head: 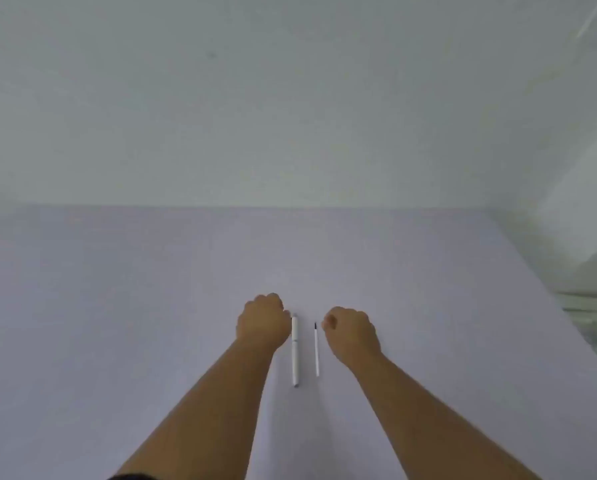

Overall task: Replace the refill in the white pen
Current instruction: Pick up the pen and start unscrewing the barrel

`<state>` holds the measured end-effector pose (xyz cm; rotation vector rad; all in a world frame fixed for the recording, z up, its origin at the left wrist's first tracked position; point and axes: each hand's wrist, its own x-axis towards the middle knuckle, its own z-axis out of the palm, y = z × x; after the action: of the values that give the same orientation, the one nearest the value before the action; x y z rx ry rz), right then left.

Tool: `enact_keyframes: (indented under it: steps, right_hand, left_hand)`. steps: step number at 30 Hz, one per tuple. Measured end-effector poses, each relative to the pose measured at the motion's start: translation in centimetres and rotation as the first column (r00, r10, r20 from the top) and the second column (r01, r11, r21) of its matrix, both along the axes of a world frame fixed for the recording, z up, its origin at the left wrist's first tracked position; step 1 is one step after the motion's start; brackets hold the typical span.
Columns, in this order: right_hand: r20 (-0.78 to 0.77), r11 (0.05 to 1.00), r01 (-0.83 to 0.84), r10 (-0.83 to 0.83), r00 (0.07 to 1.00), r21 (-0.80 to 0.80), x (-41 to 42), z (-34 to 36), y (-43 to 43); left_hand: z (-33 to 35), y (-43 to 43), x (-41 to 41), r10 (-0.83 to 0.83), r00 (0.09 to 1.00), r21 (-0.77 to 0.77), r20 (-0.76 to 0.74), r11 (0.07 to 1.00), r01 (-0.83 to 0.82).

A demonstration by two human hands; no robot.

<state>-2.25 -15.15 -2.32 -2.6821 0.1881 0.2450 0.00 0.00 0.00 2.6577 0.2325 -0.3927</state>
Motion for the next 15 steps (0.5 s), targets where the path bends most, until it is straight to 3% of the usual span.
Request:
enact_keyframes:
  steps: [7, 15]
  right_hand:
    - [-0.033, 0.992, 0.077, -0.074, 0.997, 0.101, 0.7, -3.3, 0.0]
    - [-0.084, 0.971, 0.101, -0.084, 0.993, 0.218, 1.6, -3.7, 0.5]
  left_hand:
    - [-5.6, -1.3, -0.8, 0.178, 0.958, -0.167, -0.224, 0.962, -0.218]
    - [-6.1, -1.7, -0.7, 0.208, 0.954, -0.209, -0.217, 0.944, -0.254]
